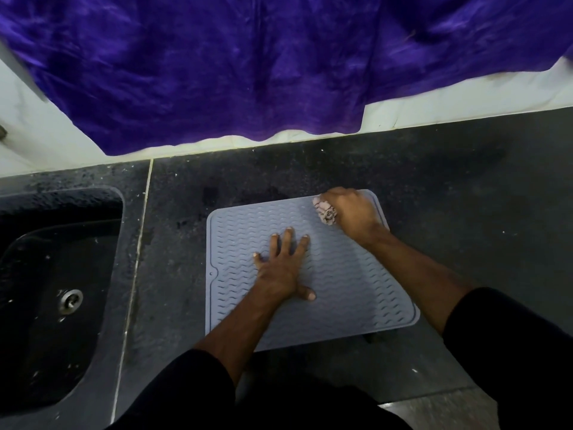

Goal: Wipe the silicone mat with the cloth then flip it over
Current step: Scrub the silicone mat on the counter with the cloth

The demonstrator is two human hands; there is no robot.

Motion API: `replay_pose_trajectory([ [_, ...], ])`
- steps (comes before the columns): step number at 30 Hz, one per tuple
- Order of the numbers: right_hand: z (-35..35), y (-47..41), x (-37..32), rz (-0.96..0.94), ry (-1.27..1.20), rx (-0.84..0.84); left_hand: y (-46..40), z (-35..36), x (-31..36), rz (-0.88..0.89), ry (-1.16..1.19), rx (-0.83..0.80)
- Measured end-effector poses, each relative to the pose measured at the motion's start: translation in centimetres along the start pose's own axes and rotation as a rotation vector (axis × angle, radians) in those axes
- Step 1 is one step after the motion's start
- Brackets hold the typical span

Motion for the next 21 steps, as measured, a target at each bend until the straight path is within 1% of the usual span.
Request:
replay_pose_trajectory([
  [2,1.3,0.8,-1.3,-0.066,0.026,-0.039,0.0,-0.1,0.1,0.001,-0.001,0.001],
  [3,1.6,1.2,-1.1,-0.067,0.050,-0.048,0.1,0.0,0.1,0.002,0.000,0.000],
  [7,0.6,1.3,1.5,0.068,0.082,-0.055,0.3,0.0,0.0,0.004,0.007,0.000],
  [10,-1.1,1.1,2.1,0.132,0.087,0.016,0.2,0.0,0.1,0.010,0.007,0.003],
  [12,-1.0,0.8,0.5,0.063,0.019,0.039,0.1,0.0,0.1,0.005,0.005,0.003],
  [14,0.1,0.8,-2.3,-0.039,-0.030,-0.029,0.1,0.0,0.0,0.001,-0.011,0.008],
  [16,1.4,1.3,-3.8,-0.106,0.055,-0.092,0.0,0.2,0.1,-0.001,-0.013,0.018],
  [17,1.5,1.7,-3.5,-0.120,0.083,-0.073,0.0,0.2,0.2,0.004,-0.011,0.023],
  [19,1.2,1.9,-1.6,-0.091,0.106,-0.035,-0.1,0.2,0.4,0.016,0.000,0.023],
  [21,0.7,2.0,0.7,-0.003,0.129,-0.030,-0.1,0.3,0.5,0.019,0.002,0.019],
])
Point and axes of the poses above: each hand's wrist, its own y-axis away from the middle knuckle, its own z-axis out of the palm, x = y × z, the point moved 6 cm from there along -y, towards the middle knuckle, and after that the axes turned 5 degrees about -x, right-handed, at the moved point
